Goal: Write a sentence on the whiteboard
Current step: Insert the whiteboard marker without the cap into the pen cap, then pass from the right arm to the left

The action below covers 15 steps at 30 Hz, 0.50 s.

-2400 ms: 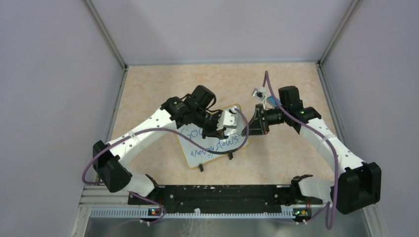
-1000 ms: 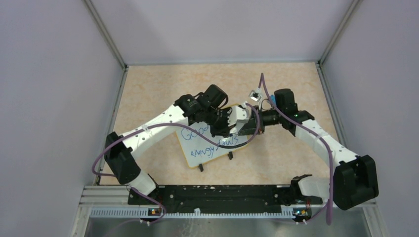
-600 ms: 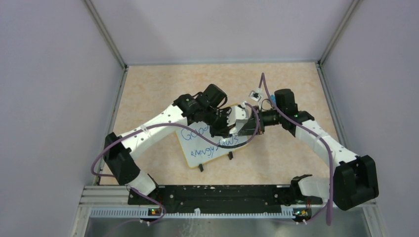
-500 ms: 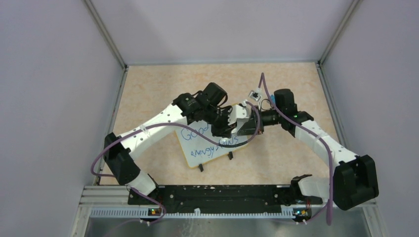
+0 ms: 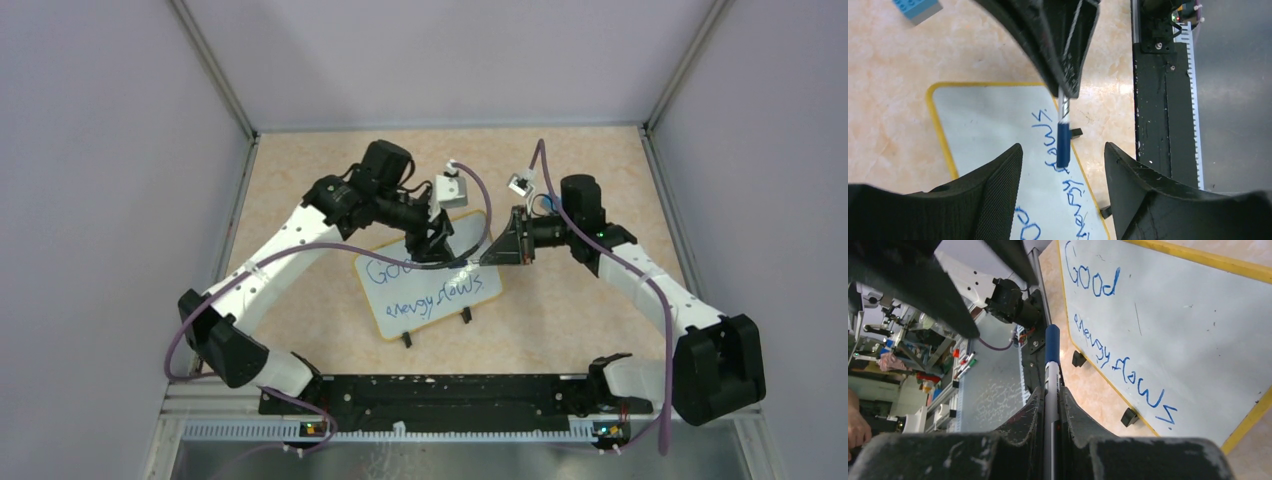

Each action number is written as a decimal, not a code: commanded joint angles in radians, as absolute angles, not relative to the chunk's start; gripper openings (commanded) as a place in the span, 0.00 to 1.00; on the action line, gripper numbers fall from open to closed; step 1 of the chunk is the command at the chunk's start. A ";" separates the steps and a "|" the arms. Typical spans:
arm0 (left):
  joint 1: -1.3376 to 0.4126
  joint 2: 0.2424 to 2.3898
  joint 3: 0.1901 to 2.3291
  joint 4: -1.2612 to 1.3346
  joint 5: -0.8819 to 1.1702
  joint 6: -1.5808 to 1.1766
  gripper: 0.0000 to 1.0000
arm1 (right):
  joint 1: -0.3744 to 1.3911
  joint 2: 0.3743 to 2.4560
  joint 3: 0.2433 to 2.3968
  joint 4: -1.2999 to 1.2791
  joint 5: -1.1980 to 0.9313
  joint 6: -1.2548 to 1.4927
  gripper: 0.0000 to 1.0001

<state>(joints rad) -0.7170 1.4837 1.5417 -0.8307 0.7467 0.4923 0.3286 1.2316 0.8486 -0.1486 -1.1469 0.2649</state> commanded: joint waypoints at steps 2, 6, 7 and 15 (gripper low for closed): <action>-0.636 1.399 1.480 -0.822 0.857 0.461 0.66 | 0.323 1.198 0.887 -0.122 -1.225 0.259 0.00; -0.636 1.414 1.455 -0.872 0.865 0.486 0.66 | 0.329 1.193 0.895 -0.132 -1.264 0.255 0.00; -0.635 1.418 1.444 -0.875 0.868 0.486 0.65 | 0.335 1.192 0.897 -0.138 -1.270 0.252 0.00; -0.636 1.455 1.381 -0.874 0.991 0.503 0.60 | 0.365 1.192 0.917 -0.185 -1.277 0.211 0.00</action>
